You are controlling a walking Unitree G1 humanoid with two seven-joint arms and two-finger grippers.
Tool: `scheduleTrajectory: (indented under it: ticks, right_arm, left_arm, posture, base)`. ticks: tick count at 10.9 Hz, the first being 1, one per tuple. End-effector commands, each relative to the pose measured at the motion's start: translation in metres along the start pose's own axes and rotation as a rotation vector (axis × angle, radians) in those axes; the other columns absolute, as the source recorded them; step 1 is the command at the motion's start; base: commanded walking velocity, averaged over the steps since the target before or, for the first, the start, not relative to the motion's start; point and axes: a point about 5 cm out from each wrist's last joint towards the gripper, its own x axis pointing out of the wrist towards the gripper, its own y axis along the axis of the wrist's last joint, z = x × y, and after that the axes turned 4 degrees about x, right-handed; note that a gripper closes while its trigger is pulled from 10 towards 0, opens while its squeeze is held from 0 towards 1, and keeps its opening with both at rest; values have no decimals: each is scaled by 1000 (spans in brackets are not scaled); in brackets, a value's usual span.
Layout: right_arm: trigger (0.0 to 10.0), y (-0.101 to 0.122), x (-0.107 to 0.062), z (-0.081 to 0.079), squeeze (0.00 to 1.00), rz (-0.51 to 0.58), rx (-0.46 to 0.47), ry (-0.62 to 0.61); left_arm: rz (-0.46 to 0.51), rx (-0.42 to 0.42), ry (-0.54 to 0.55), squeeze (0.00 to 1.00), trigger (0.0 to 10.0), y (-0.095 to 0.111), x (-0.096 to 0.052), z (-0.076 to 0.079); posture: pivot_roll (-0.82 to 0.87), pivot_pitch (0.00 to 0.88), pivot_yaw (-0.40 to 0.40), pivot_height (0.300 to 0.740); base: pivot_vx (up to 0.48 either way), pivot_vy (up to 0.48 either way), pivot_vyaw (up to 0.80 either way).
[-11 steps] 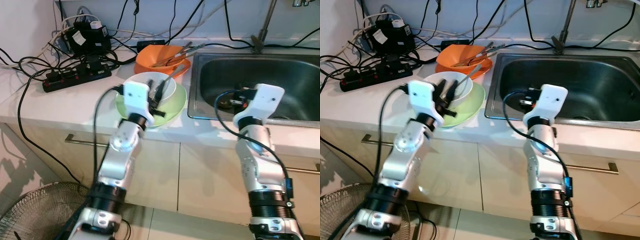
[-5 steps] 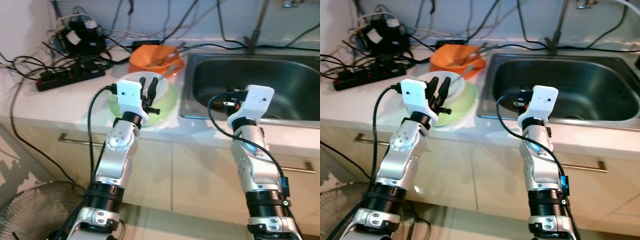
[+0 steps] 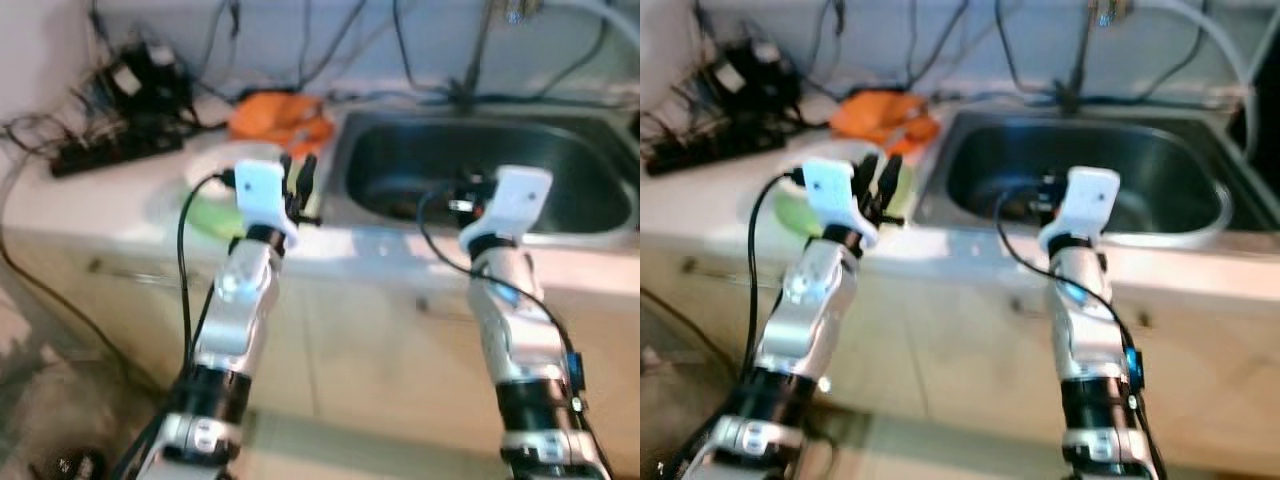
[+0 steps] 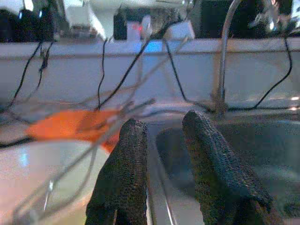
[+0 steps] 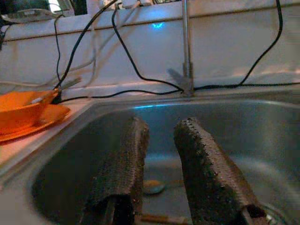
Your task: Kitchen organization
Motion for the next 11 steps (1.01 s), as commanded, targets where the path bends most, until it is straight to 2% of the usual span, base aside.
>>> scheduleTrajectory:
  ticks: [1, 4, 5, 6, 11]
  right_arm:
    - [10000, 2, 1, -6, 0, 5, 1, 25]
    - [10000, 1, 0, -10, 0, -3, -10, 54]
    - [10000, -1, 0, -12, 0, -19, -43, 74]
    - [10000, -2, -1, -14, 0, -21, -32, 84]
    - [10000, -2, 0, -14, 0, -30, -27, 86]
  left_arm:
    - [6, -3, 24, 0, 10000, 1, 0, -6]
    - [1, -17, 61, 0, 10000, -1, -1, -8]
    - [-5, -18, 73, 0, 10000, -1, -1, -10]
    - [-9, -23, 81, 0, 10000, -1, -1, -12]
    - [-16, -23, 102, 0, 10000, -2, 0, -15]
  posture:
    - [58, 3, 78, 740]
    - [62, 9, 72, 740]
    - [62, 16, 69, 740]
    - [65, 21, 66, 740]
    - [60, 26, 67, 740]
  base:
    - [0, 0, 0]
    - [0, 0, 0]
    - [0, 0, 650]
    - [0, 0, 800]
    - [0, 0, 0]
